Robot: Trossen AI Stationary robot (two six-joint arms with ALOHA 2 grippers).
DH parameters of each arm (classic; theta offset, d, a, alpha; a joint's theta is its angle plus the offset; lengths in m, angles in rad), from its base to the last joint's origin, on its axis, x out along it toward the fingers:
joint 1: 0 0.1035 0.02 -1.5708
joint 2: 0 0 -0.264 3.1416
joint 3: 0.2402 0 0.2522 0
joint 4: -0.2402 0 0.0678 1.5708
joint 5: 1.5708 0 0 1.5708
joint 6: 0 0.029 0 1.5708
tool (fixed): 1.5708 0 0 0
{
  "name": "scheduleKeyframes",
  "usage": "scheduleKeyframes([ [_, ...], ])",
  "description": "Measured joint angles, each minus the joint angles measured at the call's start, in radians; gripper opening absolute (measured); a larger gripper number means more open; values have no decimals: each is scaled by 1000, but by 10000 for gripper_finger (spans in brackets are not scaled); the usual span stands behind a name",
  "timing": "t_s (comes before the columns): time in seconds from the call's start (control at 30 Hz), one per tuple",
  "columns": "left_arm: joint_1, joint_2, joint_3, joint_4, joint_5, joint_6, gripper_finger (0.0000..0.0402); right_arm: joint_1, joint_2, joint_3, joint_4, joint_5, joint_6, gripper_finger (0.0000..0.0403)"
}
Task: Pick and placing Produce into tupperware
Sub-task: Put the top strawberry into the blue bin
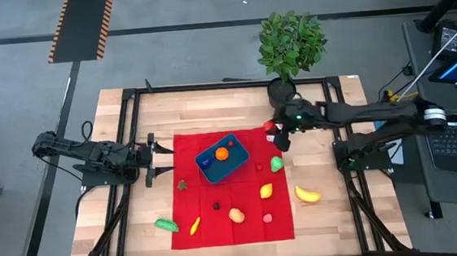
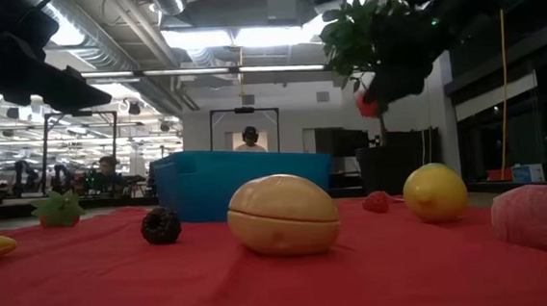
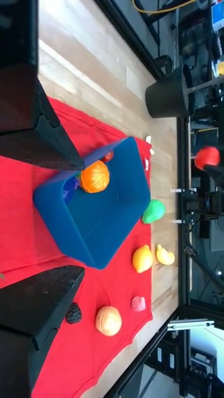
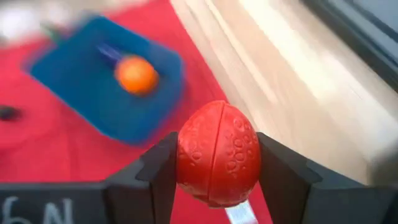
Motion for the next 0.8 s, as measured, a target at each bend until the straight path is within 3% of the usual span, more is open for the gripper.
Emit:
scheduleKeyframes([
  [0.37,0,0,0,1,0,-3,254,0,-120,-191,414,-245,-130,185],
  [0.8,0,0,0,1,0,-25,254,0,-116,-195,569,-438,-226,185],
])
